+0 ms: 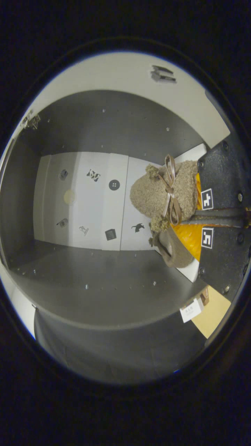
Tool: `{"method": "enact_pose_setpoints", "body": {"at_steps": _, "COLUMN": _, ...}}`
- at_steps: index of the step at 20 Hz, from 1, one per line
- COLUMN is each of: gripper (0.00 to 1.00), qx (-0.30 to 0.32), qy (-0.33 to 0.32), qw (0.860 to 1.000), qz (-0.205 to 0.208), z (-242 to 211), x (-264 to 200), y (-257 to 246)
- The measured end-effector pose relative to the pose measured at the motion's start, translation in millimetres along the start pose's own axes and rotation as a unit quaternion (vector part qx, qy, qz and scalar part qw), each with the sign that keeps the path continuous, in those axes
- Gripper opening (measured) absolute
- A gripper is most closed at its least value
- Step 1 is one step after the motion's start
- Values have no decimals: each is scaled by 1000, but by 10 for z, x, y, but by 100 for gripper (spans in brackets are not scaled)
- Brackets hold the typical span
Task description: Open the shoe cabinet door, grab the shoes and put them into the shoe cabinet, then close the shoe cabinet door.
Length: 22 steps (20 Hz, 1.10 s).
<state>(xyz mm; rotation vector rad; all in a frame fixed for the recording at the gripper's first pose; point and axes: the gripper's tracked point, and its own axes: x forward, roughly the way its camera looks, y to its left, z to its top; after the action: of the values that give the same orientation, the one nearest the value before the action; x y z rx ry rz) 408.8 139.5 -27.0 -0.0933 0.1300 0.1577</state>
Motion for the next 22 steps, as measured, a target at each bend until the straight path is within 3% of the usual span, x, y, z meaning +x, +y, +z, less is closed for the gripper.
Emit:
{"method": "enact_pose_setpoints", "body": {"at_steps": 8, "gripper": 6, "qx": 7, "qy": 49, "qw": 998, "qz": -26, "z": -155, "x": 1042, "y": -317}}
{"method": "enact_pose_setpoints", "body": {"at_steps": 16, "gripper": 6, "qx": 94, "qy": 133, "qw": 986, "qz": -26, "z": -576, "x": 1359, "y": -335}}
{"method": "enact_pose_setpoints", "body": {"at_steps": 20, "gripper": 14, "qx": 106, "qy": 149, "qw": 983, "qz": -17, "z": -577, "x": 1396, "y": -319}}
{"method": "enact_pose_setpoints", "body": {"at_steps": 22, "gripper": 27, "qx": 106, "qy": 144, "qw": 984, "qz": -8, "z": -522, "x": 1319, "y": -259}}
